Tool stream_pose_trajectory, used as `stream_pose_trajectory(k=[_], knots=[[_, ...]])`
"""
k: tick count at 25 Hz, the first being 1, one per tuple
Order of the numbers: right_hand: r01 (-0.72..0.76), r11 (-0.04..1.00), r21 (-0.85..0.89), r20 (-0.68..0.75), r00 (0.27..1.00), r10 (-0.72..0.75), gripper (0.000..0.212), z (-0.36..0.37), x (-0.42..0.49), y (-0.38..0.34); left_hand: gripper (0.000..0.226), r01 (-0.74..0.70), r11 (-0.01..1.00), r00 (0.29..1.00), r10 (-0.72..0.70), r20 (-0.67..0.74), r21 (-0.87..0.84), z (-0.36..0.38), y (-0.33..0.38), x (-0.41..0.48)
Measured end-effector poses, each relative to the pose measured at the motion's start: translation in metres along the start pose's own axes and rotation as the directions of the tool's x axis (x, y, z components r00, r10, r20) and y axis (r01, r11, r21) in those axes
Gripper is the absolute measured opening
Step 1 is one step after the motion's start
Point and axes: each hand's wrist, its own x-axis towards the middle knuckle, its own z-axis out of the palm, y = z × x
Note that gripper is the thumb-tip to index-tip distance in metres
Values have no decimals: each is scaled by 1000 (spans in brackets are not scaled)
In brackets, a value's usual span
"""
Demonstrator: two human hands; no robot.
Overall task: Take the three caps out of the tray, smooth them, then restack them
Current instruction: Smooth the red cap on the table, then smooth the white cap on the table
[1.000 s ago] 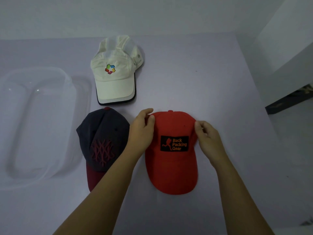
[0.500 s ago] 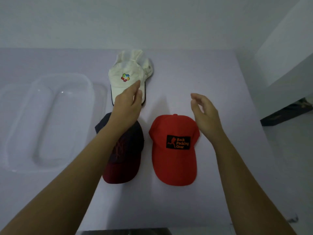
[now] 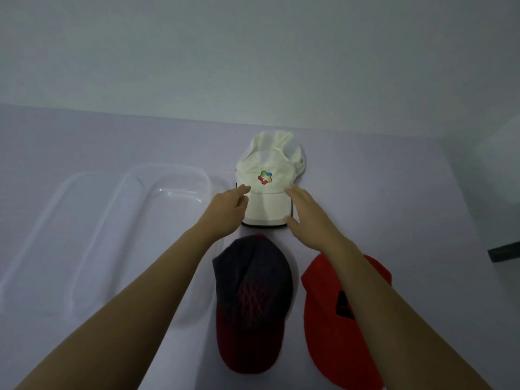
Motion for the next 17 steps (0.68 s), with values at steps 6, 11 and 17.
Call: stream_pose_trajectory(k=[6,11,17], knots=[[-32,980,-197,139,988,61,111,32,39,17,83,-98,985,940,45,339,141,8,-22,42],[18,981,-194,38,999,-11,81,34,46,14,86,-158,939,973,97,208,305,27,-26,54],[-84,988,-126,-257,965,49,88,19,53,-13,73,-219,965,974,225,-25,145,26,-8,46]])
